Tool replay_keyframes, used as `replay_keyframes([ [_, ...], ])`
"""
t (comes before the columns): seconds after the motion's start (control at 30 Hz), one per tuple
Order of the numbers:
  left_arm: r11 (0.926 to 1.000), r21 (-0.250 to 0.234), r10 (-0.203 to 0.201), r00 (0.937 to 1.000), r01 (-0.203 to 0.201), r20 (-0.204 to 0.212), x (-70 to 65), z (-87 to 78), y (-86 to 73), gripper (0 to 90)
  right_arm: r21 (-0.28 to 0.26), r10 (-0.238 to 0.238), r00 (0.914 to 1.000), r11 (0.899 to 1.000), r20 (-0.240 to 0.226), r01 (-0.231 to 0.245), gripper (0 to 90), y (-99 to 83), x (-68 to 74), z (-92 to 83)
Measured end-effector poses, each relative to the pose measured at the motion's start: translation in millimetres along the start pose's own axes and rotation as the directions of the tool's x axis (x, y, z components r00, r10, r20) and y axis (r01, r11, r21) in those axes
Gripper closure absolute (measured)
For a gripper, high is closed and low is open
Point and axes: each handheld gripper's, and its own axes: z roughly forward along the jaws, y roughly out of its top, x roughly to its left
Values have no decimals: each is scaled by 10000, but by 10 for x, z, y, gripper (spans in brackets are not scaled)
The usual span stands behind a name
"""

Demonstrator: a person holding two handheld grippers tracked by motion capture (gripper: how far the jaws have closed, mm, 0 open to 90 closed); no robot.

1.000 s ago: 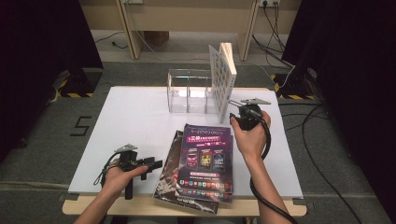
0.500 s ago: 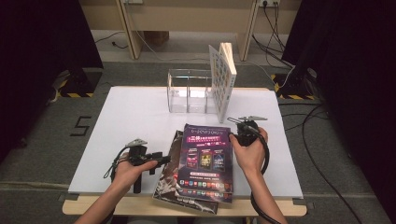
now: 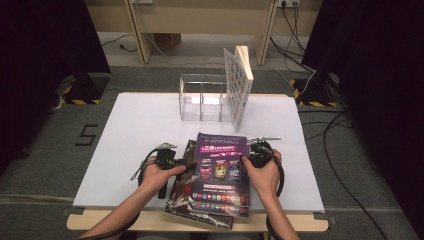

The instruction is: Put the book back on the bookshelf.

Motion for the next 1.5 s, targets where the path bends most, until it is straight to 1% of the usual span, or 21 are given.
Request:
replay_keyframes([
  [0.17, 9998, 214, -56, 9997, 61, -224, 12, 108, 13, 471, 153, 106, 9998, 9998, -143, -104, 547, -50, 11, 59],
  [0.3, 9995, 120, -272, 9994, 275, -223, 9, 147, 21, 482, 259, 75, 9999, 9996, -132, -72, 540, -66, 42, 86],
  [0.37, 9995, 126, -285, 9993, 288, -238, 8, 149, 23, 484, 262, 85, 9999, 9996, -147, -81, 540, -65, 40, 86],
  [0.53, 9994, 118, -337, 9992, 340, -225, -1, 162, 17, 505, 117, 117, 9998, 9999, -165, -115, 533, -82, 33, 94],
  [0.63, 9986, 199, -482, 9988, 482, -3, -39, 182, 2, 563, 22, 266, 9995, 9996, -178, -266, 525, -105, 42, 94],
  [0.73, 9990, 163, -409, 9990, 411, -153, -61, 181, 4, 577, -42, 260, 9995, 9997, -164, -261, 526, -114, 43, 94],
  [0.77, 9989, 126, -458, 9986, 462, -258, -67, 167, 12, 577, -57, 269, 9995, 9996, -167, -270, 526, -117, 42, 95],
  [0.87, 9988, -25, -484, 9984, 484, -307, -86, 127, 39, 676, -65, 247, 9997, 9997, -89, -248, 527, -119, 55, 93],
  [0.93, 9987, -137, -487, 9984, 483, -300, -103, 111, 47, 692, -81, 255, 9997, 9996, -55, -255, 528, -118, 63, 93],
  [1.0, 9979, -447, -475, 9987, 467, -171, -140, 78, 63, 708, -99, 198, 9998, 9998, 26, -198, 529, -121, 74, 91],
  [1.07, 9954, -778, -548, 9983, 560, 180, -192, 49, 90, 723, -119, 226, 9997, 9997, 66, -226, 530, -123, 82, 90],
  [1.1, 9954, -828, -466, 9987, 483, 224, -224, 41, 103, 723, -119, 226, 9997, 9997, 66, -226, 530, -123, 82, 90],
  [1.13, 9962, -796, -345, 9993, 355, 143, -250, 42, 110, 718, -108, 232, 9997, 9997, 95, -231, 530, -123, 85, 89],
  [1.17, 9965, -742, -390, 9992, 391, 24, -266, 58, 111, 699, -96, 193, 9997, 9998, 125, -192, 530, -120, 86, 90],
  [1.27, 9964, -705, -467, 9989, 467, 24, -260, 62, 101, 687, -49, 130, 9998, 9999, 168, -130, 531, -119, 91, 86],
  [1.3, 9966, -605, -555, 9984, 560, 106, -258, 63, 96, 688, -47, 153, 9997, 9999, 169, -152, 532, -120, 95, 85],
  [1.37, 9959, -12, -904, 9941, 906, 597, -275, 113, 32, 691, -100, 166, 9997, 9998, 198, -164, 532, -123, 99, 87],
  [1.4, 9951, 215, -982, 9926, 969, 719, -296, 153, -23, 693, -121, 159, 9996, 9998, 219, -157, 534, -124, 102, 87],
  [1.43, 9963, 365, -791, 9955, 772, 531, -320, 184, -66, 689, -83, 189, 9996, 9998, 211, -187, 538, -124, 108, 84],
  [1.47, 9955, 251, -927, 9937, 913, 630, -309, 190, -76, 691, -86, 136, 9996, 9999, 254, -134, 546, -123, 107, 77],
  [1.5, 9955, 251, -927, 9937, 913, 630, -309, 190, -76, 706, -97, 93, 9997, 9999, 238, -91, 547, -126, 102, 76],
])
